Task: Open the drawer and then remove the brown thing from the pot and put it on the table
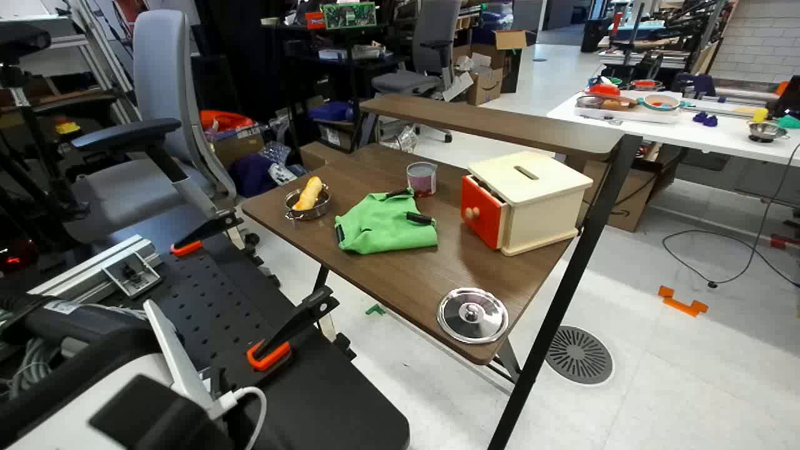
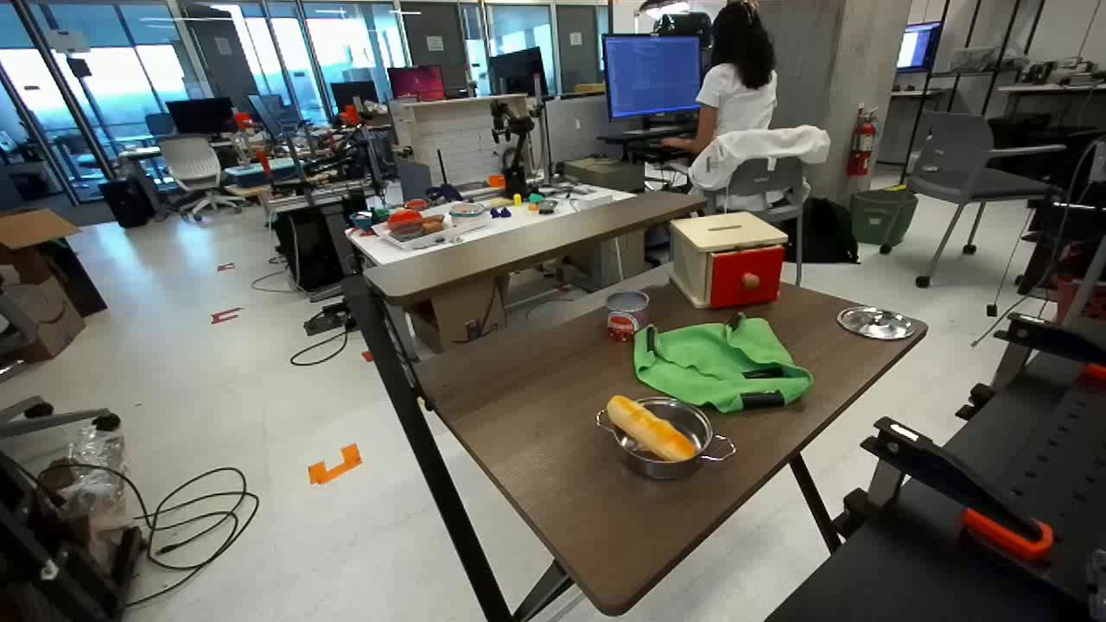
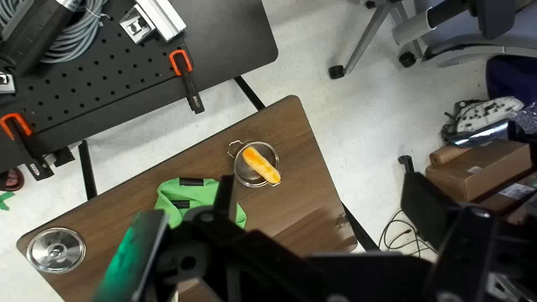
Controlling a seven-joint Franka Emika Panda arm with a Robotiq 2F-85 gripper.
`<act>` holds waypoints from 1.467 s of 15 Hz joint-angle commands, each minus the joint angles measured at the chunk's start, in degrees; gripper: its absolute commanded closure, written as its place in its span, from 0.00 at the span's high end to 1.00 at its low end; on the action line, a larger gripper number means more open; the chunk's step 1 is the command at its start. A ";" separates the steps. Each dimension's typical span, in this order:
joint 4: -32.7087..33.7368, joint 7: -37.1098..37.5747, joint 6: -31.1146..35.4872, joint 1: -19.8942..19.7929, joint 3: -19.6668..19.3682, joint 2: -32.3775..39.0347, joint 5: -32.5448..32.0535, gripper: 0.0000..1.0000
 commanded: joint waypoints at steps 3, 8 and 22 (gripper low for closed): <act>0.34 -0.36 -0.27 -0.92 0.69 -0.03 0.38 1.00; 0.42 -0.36 -0.27 -0.92 0.69 -0.03 0.38 1.00; -15.55 4.68 46.31 -15.76 1.48 18.32 -20.80 1.00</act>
